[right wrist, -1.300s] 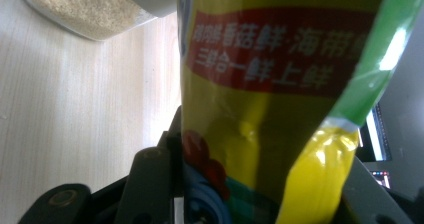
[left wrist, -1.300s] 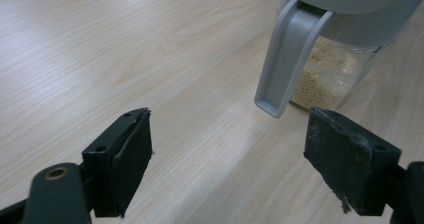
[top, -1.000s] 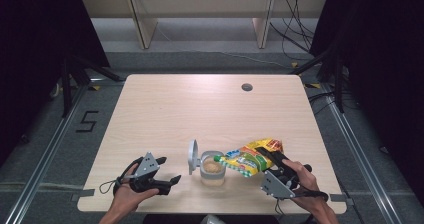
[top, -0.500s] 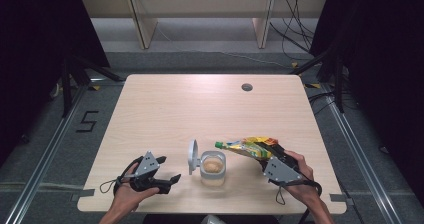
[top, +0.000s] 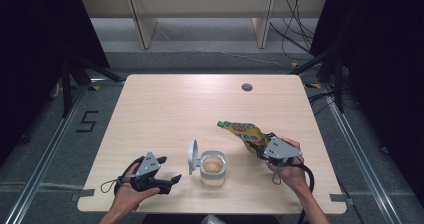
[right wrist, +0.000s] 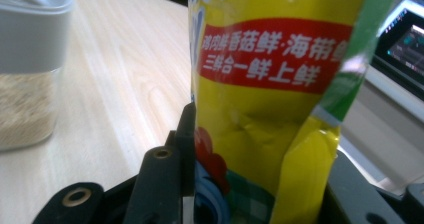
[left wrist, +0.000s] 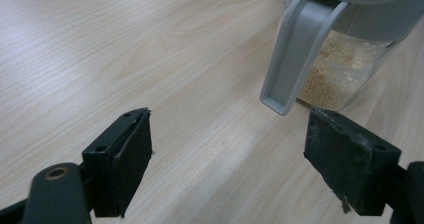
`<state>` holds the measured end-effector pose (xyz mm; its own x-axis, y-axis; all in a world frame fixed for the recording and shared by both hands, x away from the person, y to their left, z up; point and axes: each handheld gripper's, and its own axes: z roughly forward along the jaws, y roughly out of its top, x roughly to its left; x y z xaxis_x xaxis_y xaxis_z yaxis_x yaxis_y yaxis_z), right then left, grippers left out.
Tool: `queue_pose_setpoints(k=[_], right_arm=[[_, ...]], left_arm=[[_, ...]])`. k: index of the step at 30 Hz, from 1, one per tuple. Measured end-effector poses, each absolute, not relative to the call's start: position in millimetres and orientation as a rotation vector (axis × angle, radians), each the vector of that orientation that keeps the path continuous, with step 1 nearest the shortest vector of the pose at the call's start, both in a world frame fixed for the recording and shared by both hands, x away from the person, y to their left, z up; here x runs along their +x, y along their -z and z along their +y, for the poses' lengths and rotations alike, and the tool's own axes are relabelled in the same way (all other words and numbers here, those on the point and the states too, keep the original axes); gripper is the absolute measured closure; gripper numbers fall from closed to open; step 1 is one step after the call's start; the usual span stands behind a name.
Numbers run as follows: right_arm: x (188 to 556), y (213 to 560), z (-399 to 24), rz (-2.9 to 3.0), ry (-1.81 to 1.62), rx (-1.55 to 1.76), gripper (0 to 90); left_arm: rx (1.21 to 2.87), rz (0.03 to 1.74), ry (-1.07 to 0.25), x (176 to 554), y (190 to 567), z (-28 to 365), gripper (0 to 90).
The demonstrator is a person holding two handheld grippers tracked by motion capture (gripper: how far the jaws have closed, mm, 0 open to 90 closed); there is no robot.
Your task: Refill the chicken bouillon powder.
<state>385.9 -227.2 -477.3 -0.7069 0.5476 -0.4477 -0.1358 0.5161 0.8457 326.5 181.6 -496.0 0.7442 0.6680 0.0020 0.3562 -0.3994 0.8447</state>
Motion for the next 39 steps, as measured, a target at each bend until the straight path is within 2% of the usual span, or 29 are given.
queue_pose_setpoints(k=[9, 26, 31, 35, 39], right_arm=[[400.3, 489.7, -229.0, 2.025, -1.294, 0.431, 65.8], [392.1, 492.7, -250.4, 2.025, -1.350, 0.671, 62.2], [393.1, 492.2, -253.1, 2.007, -1.337, 0.637, 62.0], [391.2, 491.9, -253.7, 1.992, -1.357, 0.716, 60.0], [387.5, 487.7, -260.0, 1.963, -1.424, 0.835, 50.4]], left_arm=[[2.023, 0.776, -0.429, 326.6, 495.9, 181.8, 18.5], [2.013, 0.777, -0.423, 325.7, 495.8, 182.0, 18.5], [2.003, 0.782, -0.424, 325.9, 496.3, 181.2, 18.5], [1.998, 0.796, -0.416, 325.0, 496.3, 181.8, 18.5], [1.993, 0.805, -0.414, 325.0, 496.3, 182.4, 18.5]])
